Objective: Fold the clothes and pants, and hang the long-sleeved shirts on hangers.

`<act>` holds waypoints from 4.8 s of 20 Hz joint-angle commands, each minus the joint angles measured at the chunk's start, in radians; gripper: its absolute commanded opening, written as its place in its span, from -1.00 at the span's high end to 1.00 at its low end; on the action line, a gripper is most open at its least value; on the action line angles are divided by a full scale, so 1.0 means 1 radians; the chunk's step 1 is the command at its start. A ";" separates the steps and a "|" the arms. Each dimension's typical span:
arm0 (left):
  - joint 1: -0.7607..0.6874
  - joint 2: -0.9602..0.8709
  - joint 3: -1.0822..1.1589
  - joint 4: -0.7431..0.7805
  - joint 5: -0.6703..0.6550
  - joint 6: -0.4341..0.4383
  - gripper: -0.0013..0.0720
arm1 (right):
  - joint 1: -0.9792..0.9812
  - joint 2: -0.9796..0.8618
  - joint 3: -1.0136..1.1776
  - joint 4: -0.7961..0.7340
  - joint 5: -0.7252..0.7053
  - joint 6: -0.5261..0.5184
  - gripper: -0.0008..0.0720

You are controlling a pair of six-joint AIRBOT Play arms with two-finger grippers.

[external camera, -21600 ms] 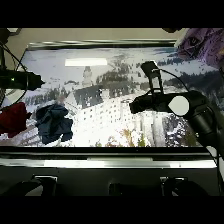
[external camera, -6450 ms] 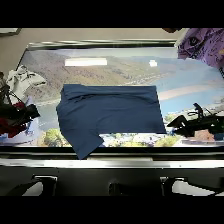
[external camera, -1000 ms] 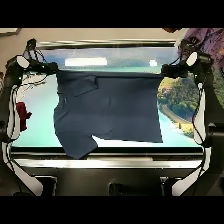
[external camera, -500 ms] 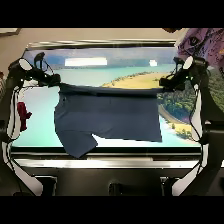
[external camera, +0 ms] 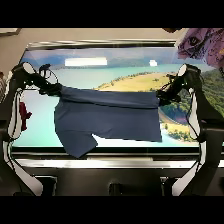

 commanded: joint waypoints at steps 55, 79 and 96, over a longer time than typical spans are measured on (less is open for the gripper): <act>0.170 0.880 -1.553 -0.468 0.382 0.191 -0.71 | -0.475 0.771 -1.108 0.504 -0.245 -0.374 -0.38; 0.161 0.870 -1.552 -0.500 0.317 0.197 0.91 | -0.424 0.694 -1.322 0.490 -0.420 -0.492 -0.39; 0.163 1.109 -1.318 -0.240 0.079 -0.091 0.92 | -0.351 0.893 -1.315 0.358 -0.317 -0.185 0.90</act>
